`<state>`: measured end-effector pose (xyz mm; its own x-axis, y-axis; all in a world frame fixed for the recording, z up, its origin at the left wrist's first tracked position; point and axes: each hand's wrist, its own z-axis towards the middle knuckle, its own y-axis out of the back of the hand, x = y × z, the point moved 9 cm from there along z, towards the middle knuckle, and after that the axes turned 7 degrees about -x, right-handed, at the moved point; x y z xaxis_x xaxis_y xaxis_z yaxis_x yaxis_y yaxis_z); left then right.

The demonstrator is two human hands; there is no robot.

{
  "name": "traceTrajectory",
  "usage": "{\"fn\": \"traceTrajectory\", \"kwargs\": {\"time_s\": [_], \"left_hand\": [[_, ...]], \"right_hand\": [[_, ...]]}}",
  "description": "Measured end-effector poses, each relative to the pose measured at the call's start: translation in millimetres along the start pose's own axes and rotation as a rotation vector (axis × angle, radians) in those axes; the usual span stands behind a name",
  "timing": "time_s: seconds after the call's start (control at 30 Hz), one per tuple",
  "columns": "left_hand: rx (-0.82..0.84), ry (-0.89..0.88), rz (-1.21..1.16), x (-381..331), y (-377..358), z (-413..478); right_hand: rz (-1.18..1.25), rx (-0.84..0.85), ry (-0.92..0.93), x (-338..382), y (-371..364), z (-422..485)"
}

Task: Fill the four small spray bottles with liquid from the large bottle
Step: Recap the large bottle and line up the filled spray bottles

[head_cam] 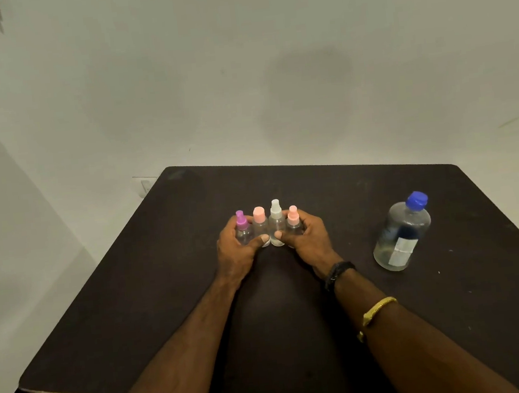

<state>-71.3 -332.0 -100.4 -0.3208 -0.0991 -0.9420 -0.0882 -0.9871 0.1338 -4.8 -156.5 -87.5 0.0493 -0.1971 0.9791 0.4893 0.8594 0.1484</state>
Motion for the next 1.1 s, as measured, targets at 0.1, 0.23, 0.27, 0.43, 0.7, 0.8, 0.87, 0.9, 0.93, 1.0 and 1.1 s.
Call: {"fn": "traceTrajectory", "kwargs": {"time_s": [0.1,0.23,0.27,0.43,0.7,0.8,0.87,0.9,0.93,1.0,1.1], "left_hand": [[0.003,0.003,-0.009,6,-6,28],[0.018,-0.014,0.006,18,-15,66],[0.021,-0.017,0.008,20,-17,76],[0.04,-0.057,0.009,27,-30,122],[0.026,-0.062,0.004,51,-55,187],[0.02,-0.056,0.008,58,-63,206],[0.013,-0.061,0.016,61,-67,217],[0.013,-0.068,0.016,63,-69,223],[0.011,-0.067,0.015,64,-71,229],[-0.002,-0.061,0.009,68,-74,240],[-0.019,-0.066,0.01,73,-77,255]], "right_hand": [[-0.001,-0.021,0.01,4,-7,25],[0.008,-0.049,-0.009,-5,-15,61],[0.01,-0.056,-0.015,-8,-16,70],[0.021,-0.082,-0.023,-19,-23,117],[0.059,-0.151,-0.02,-32,-28,180],[0.061,-0.183,-0.011,-36,-29,199],[0.042,-0.198,0.005,-37,-30,209],[0.034,-0.203,0.013,-38,-31,216],[0.027,-0.208,0.012,-39,-31,221],[0.019,-0.219,0.005,-42,-33,232],[0.005,-0.226,0.016,-45,-38,247]]}}
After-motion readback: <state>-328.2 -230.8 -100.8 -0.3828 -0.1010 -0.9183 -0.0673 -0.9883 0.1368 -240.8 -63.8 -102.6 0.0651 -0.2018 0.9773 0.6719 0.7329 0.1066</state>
